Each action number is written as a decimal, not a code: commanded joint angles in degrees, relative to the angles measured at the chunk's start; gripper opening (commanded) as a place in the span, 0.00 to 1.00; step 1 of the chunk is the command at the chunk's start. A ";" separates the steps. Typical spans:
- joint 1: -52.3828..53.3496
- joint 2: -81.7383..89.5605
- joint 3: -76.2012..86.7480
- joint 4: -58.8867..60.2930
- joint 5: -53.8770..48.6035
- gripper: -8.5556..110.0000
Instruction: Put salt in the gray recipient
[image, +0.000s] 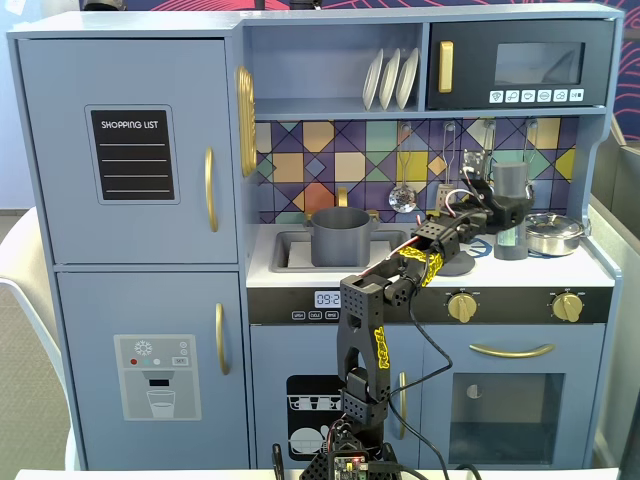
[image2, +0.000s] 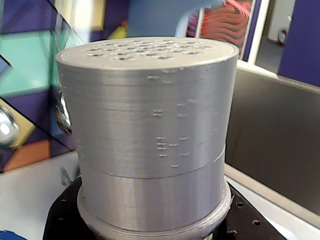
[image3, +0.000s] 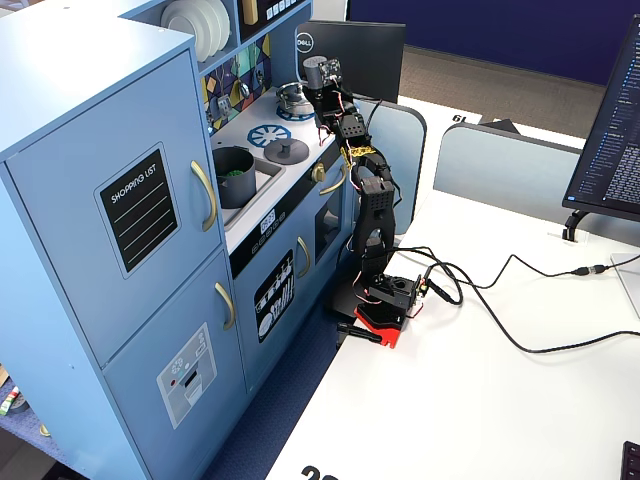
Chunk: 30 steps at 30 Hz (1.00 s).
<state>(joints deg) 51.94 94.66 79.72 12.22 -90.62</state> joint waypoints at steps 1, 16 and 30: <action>0.88 0.26 0.09 -4.66 2.81 0.07; 0.35 -2.81 3.25 -11.60 5.01 0.07; -0.26 -2.02 11.78 -17.31 4.83 0.07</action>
<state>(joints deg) 51.77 91.49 91.67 -3.96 -85.69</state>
